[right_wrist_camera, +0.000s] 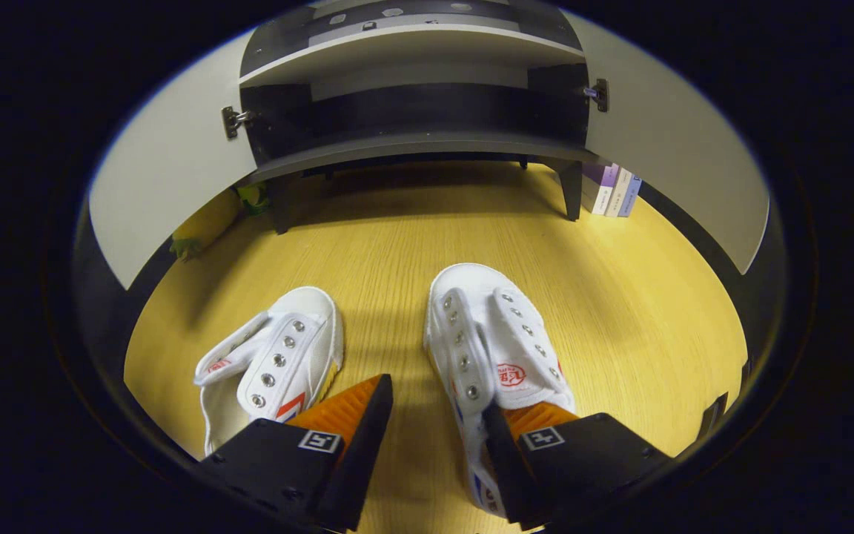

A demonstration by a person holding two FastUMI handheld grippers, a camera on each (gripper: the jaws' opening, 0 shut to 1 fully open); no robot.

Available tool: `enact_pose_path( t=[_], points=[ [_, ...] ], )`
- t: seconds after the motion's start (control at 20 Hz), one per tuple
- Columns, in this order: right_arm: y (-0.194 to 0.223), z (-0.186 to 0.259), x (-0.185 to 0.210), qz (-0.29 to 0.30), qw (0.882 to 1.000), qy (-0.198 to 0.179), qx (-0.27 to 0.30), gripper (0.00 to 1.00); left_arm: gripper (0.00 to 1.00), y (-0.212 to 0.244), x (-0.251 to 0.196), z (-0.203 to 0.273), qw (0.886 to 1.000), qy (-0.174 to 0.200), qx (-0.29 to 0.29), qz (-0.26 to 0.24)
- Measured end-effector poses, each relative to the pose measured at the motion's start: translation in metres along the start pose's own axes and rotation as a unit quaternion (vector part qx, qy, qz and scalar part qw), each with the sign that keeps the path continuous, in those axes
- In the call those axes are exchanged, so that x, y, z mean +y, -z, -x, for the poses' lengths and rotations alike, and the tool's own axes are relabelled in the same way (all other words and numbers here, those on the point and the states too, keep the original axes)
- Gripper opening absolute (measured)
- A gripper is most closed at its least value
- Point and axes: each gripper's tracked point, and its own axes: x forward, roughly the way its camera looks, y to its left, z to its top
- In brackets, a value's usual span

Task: Grab one shoe with the right hand and put it into the shoe cabinet, grab the other shoe with the left hand and put it into the shoe cabinet; then close the right door with the right hand and the left door with the left hand.

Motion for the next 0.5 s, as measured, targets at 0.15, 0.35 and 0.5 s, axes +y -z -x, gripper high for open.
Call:
enact_pose_path(
  t=[0.15,0.35,0.5],
  points=[
    [-0.003,-0.003,-0.007,-0.024,1.000,-0.003,0.016,0.22,0.95,0.001,0.001,0.003,1.000,-0.004,0.002,0.007],
    [-0.001,-0.006,-0.002,-0.036,0.998,-0.033,0.030,0.12,0.95,0.003,0.003,0.002,1.000,-0.009,0.002,0.013],
    [-0.005,-0.004,-0.002,-0.042,0.998,-0.037,0.032,0.05,0.95,0.008,0.002,0.003,1.000,-0.008,0.005,0.010]
  ],
)
